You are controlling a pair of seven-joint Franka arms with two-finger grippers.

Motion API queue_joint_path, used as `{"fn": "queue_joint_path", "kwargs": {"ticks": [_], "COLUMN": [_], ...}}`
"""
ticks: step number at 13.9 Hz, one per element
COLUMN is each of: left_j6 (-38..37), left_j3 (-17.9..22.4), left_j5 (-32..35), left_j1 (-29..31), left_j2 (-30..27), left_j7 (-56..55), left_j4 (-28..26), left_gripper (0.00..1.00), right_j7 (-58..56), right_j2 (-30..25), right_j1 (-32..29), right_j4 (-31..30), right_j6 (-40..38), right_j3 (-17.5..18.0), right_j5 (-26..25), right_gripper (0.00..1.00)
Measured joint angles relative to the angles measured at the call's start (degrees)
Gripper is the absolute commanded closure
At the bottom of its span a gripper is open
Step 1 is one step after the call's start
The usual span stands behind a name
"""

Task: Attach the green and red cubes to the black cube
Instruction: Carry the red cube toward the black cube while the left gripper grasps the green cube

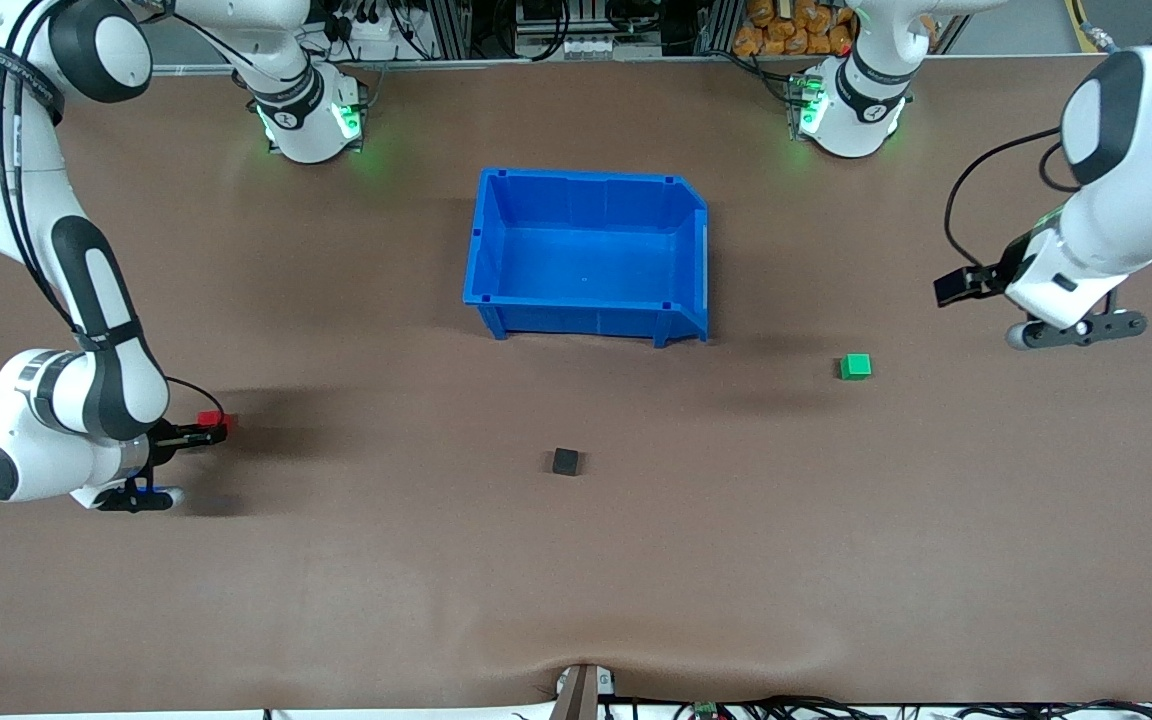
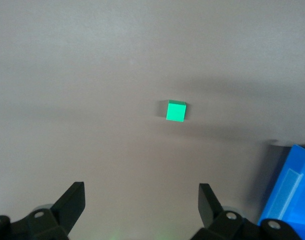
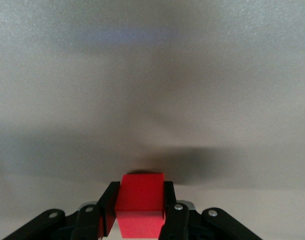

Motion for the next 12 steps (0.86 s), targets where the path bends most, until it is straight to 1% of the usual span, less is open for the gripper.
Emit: {"fn": "queue_joint_path", "kwargs": {"ticks": [2, 5, 7, 9, 12], "left_j6": [6.0, 11.8, 14.3, 17.8, 24.5], "left_j3": [-0.2, -0.8, -1.5, -2.4, -2.6], "left_j5": [0.0, 0.0, 0.0, 0.0, 0.0], "left_j1": [-0.1, -0.3, -0.4, -0.5, -0.6], "left_j2": [1.8, 5.8, 8.4, 10.2, 13.0], "left_j7": [0.0, 0.1, 0.1, 0.1, 0.1], "left_j4": [-3.4, -6.1, -6.6, -8.0, -10.9], "left_gripper": [0.0, 0.0, 0.0, 0.0, 0.0], "right_j7": [0.8, 5.5, 11.6, 19.1, 32.1], "right_j2": [0.0, 0.0, 0.0, -0.2, -0.2], "right_j1": [0.0, 0.6, 1.9, 3.3, 4.8], "right_j4": [0.0, 1.0, 3.8, 6.2, 7.0], "right_j6": [0.0, -1.2, -6.1, -10.0, -11.0], "right_j3": [0.0, 0.4, 0.6, 0.7, 2.4], "right_j5": [1.5, 7.0, 10.4, 15.2, 23.3], "right_gripper": [1.0, 1.0, 1.0, 1.0, 1.0]}}
